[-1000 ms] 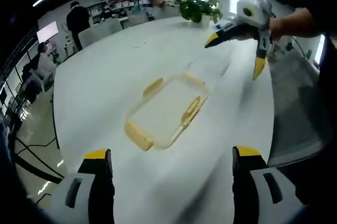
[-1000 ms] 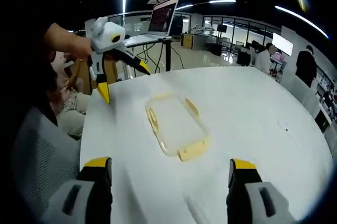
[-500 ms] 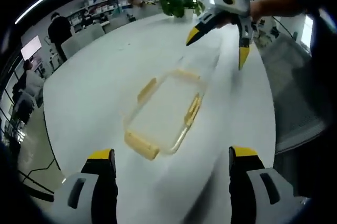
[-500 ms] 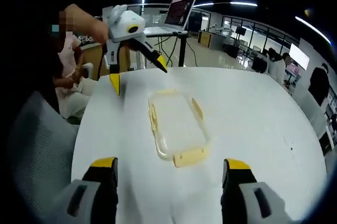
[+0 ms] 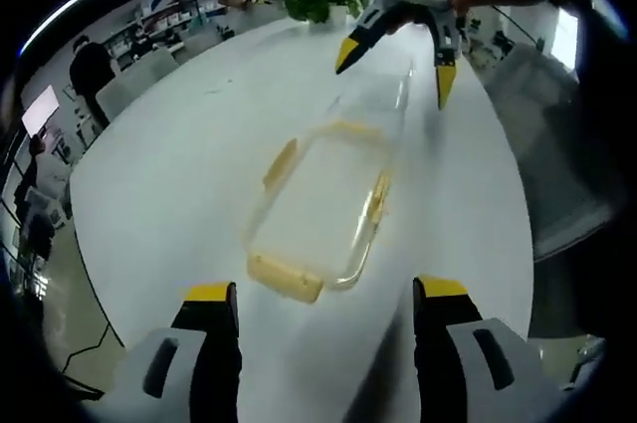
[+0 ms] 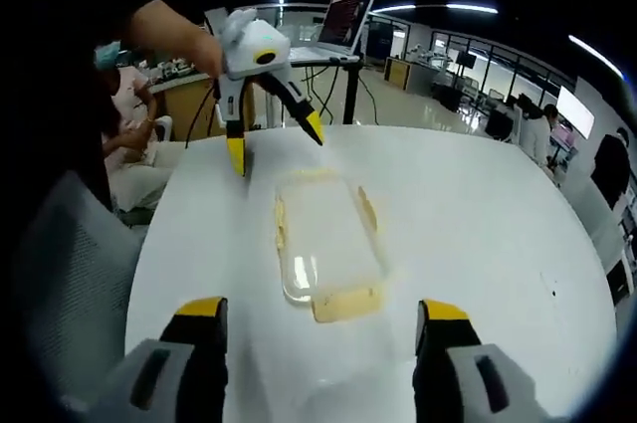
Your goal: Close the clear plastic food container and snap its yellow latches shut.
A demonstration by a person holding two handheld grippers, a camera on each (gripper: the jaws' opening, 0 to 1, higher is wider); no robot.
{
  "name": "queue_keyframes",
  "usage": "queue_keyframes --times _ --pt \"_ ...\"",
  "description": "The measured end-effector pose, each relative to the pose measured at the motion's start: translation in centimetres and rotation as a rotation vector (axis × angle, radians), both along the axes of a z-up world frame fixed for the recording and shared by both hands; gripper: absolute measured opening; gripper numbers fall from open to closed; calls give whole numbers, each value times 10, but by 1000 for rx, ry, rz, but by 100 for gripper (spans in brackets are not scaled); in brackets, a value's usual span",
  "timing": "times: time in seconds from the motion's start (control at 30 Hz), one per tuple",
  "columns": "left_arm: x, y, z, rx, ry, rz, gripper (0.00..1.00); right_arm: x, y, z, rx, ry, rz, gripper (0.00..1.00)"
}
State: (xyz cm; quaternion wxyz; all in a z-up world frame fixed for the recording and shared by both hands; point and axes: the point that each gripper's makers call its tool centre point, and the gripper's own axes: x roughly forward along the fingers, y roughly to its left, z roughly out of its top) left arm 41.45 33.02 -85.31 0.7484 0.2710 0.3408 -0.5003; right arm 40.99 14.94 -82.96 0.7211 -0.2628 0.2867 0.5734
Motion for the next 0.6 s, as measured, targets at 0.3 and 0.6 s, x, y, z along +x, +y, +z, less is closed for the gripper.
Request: queue_keyframes --times 0.3,0.6 --pt "17 4 -11 35 16 -15 65 5 1 -13 -64 0 63 64" --pt "24 2 -13 46 33 -67 57 17 4 -18 -75 12 78 64"
